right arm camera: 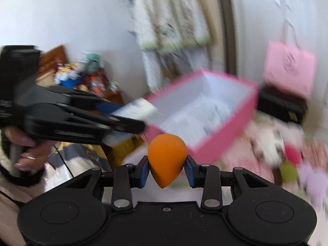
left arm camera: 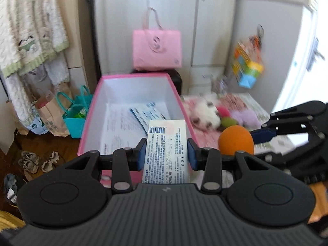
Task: Organize soft objects
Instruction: 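Carry the soap bar in the left tool while the right tool carries the orange sponge to the box, then open the left tool over the box while the right tool releases the orange sponge inside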
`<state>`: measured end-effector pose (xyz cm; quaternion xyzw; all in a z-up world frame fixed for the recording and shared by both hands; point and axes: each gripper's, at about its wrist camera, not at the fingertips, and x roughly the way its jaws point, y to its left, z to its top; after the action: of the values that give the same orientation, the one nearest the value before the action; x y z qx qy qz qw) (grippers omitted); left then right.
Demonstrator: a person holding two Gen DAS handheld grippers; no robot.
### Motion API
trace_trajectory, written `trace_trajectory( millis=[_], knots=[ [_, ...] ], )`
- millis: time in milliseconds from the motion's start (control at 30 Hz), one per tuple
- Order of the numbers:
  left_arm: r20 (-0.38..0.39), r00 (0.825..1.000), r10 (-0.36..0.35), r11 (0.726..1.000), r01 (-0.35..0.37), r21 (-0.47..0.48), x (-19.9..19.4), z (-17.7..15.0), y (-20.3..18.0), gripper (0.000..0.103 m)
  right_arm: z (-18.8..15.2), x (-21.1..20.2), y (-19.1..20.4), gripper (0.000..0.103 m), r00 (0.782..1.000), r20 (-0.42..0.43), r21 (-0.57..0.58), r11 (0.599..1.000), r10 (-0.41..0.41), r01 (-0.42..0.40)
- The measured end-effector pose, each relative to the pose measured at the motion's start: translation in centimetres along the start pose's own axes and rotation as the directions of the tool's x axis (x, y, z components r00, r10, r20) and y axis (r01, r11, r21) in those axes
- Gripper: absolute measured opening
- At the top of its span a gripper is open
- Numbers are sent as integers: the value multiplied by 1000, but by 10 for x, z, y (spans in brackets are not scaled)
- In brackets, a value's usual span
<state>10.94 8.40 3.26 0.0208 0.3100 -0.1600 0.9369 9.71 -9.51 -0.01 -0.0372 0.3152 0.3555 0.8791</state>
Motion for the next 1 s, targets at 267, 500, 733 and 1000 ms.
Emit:
trace_trajectory(
  millis=[267,500,733,1000],
  knots=[
    [27,998,52,997,-50,-50,42,44,22,39,57,37,-9,42,998,59,-123,992,25,-18],
    [72,992,108,984,-96,-148,112,72,49,39,96,91,-72,42,999,49,-98,995,23,-18],
    [-85,992,96,966,-113,-231,194,82,70,39,111,160,-121,41,997,-47,-166,985,-63,54],
    [-195,975,105,950,-156,-271,231,76,82,39,100,208,-116,41,960,-110,-328,921,-256,208]
  ],
)
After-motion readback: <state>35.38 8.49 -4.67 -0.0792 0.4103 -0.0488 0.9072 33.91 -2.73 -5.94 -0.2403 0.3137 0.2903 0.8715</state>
